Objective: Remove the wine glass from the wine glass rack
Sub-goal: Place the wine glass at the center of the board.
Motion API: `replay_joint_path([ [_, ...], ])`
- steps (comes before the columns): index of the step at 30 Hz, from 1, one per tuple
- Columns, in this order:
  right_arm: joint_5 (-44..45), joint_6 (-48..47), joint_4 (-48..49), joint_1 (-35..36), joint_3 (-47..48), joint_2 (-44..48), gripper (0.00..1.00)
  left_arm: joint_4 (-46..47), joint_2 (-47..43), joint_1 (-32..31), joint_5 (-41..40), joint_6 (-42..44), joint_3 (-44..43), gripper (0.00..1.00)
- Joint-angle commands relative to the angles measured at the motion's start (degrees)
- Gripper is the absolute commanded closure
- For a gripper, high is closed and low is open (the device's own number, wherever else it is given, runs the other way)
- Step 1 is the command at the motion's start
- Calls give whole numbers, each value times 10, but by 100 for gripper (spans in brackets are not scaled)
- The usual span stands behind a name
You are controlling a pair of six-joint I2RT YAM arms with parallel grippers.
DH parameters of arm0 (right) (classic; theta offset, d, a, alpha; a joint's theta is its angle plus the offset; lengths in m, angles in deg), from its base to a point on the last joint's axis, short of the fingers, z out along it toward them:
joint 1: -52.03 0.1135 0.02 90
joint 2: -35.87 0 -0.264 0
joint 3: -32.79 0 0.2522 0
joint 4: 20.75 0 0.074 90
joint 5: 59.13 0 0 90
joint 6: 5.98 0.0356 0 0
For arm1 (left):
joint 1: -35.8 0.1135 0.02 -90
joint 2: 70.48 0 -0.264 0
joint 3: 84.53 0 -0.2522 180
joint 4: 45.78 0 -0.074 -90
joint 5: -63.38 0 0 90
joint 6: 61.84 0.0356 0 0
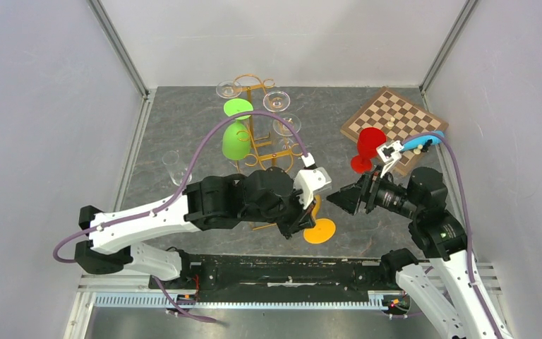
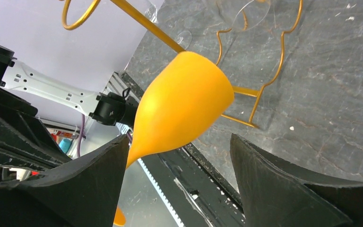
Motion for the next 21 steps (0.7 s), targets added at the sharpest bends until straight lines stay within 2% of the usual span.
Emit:
replay_joint_path([
  [1, -35, 27, 23, 2, -10, 8, 19, 9, 14, -21, -54, 67, -33, 98],
  [8, -76, 66, 35, 3, -30, 13, 20, -7, 52, -65, -115, 98, -46, 98],
  [21, -93, 82, 13, 15, -68, 17, 22, -47, 114, -133, -263, 147, -101, 98],
])
